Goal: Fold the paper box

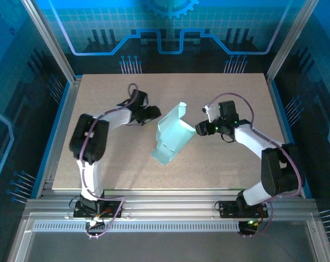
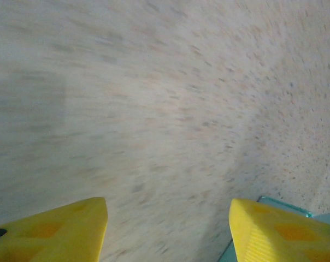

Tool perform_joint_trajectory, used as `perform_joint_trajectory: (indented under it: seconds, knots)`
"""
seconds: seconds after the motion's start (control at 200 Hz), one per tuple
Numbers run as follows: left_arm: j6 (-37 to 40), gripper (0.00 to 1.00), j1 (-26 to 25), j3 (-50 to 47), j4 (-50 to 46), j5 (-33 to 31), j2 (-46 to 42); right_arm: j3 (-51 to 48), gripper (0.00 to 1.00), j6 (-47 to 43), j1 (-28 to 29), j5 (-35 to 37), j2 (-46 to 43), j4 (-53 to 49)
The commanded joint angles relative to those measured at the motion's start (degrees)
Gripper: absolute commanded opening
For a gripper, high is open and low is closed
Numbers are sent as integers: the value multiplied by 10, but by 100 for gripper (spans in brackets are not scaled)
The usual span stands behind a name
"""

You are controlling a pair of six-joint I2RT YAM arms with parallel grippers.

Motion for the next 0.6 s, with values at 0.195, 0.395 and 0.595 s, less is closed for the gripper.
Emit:
perform_joint_trajectory:
  seconds: [0.195,0.395,0.595]
  knots:
    - [54,69,6,-225,40,-45,-231,114,60,-237,15,-24,104,-99]
    - [13,70,6,-324,73,-44,-285,169,56,-278,41,14,162,-110]
    - [25,73,-14,-337,78,-47,-309,183,55,-287,41,-19,168,-121]
